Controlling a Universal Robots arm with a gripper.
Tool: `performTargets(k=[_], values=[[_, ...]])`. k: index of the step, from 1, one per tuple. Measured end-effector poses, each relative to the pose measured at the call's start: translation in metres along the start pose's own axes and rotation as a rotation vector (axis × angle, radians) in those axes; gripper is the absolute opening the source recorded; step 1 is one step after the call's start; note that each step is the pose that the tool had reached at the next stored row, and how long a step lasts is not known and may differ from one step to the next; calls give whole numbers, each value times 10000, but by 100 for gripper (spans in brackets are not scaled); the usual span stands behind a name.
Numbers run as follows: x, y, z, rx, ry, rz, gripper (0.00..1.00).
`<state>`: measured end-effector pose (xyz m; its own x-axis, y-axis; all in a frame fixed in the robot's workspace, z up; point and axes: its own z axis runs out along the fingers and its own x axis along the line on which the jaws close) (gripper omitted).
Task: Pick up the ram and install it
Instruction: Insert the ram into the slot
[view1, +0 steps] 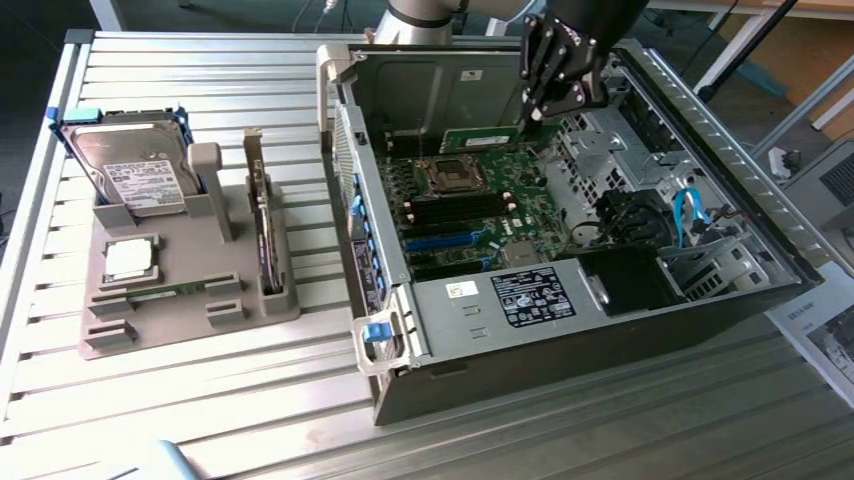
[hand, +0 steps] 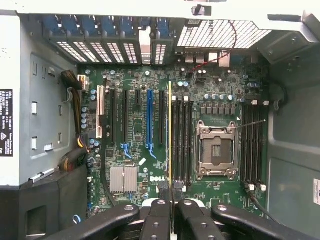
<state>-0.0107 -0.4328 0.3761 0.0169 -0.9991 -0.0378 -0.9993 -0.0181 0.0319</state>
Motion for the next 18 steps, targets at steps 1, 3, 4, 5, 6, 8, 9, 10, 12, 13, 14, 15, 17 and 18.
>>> performTargets(k=[1,3,4,5,6,8,9,10,12,13,14,15,17,18], values=[[0,0,10,0,0,0,12],[1,-1,40,0,-1,0,12],[2,-2,55,1,-1,0,12],[2,-2,66,1,0,0,12],[3,-2,82,0,0,0,12],[5,-4,122,0,-1,0,12],[5,-4,135,0,-1,0,12],[6,-4,146,0,-1,0,12],[7,-6,174,1,-1,0,12],[7,-6,191,0,-1,1,12],[7,-6,200,0,-1,1,12],[8,-6,208,0,-1,0,12],[9,-7,228,1,0,0,12],[9,-8,244,0,-1,0,12]])
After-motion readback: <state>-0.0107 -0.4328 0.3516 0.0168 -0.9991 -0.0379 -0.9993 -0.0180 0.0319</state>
